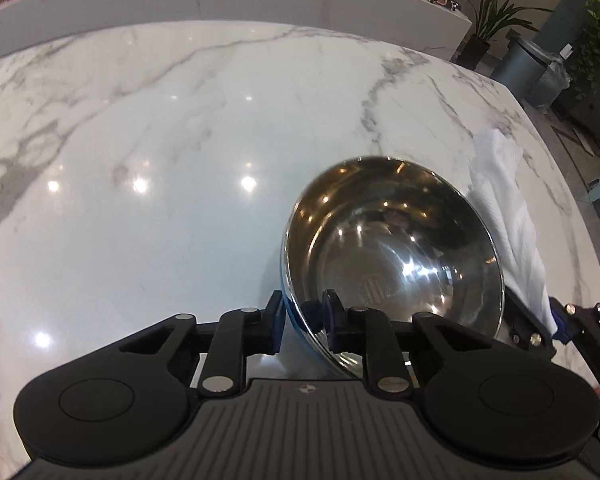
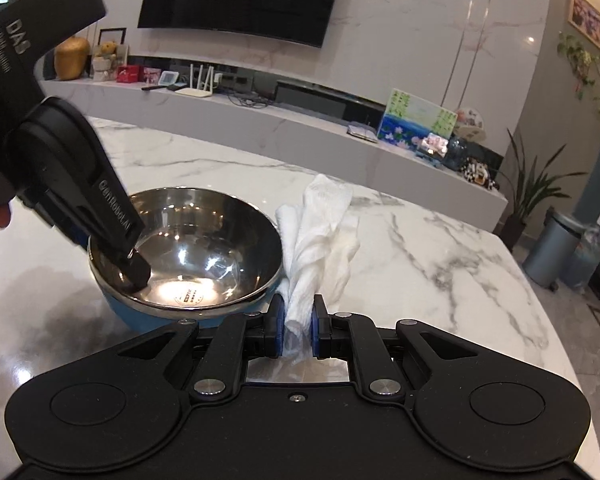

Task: Clean bowl

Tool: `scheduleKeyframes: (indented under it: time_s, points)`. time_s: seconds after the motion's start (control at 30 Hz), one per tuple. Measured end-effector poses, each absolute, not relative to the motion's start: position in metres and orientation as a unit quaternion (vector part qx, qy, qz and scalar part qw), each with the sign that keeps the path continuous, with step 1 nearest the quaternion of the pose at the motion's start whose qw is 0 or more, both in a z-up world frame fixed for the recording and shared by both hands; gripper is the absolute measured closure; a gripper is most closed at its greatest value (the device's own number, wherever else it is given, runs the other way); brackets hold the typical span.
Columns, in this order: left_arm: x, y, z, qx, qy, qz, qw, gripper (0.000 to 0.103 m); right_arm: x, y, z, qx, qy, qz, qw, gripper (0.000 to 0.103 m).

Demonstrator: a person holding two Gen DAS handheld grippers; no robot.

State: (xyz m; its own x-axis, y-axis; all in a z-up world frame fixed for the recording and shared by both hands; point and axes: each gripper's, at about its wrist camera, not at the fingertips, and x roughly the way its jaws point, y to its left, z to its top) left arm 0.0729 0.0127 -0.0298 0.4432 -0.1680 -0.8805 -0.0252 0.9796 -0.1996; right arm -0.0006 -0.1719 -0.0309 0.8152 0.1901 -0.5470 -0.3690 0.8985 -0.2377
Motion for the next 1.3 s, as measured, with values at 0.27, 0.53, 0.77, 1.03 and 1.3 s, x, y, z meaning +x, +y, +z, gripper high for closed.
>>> scheduleKeyframes:
  time_s: [0.27,0.53,0.77,1.03,1.3]
  points:
    - [0.068,0.017,-0.033,-0.118,0.536,-0.035,0.835,0.072,0.0,-0.163,-0.044,-0.187,0.29,0.162,0.925,0.092]
    - [0.062,0.023,-0.041,-0.159,0.554,-0.039,0.816,0.054,0.0,-0.154,-0.056,-0.209,0.313,0.173,0.91,0.092]
    - [0.064,0.021,-0.035,-0.135,0.543,-0.046,0.827,0.079,-0.001,-0.156,-0.055,-0.21,0.305,0.168,0.914,0.092]
    - [0.078,0.021,-0.029,-0.098,0.53,-0.041,0.841,0.089,-0.003,-0.163,-0.035,-0.211,0.263,0.147,0.93,0.093]
    - [0.082,0.021,-0.025,-0.085,0.521,-0.029,0.849,0.091,-0.005,-0.161,-0.032,-0.225,0.252,0.159,0.928,0.093]
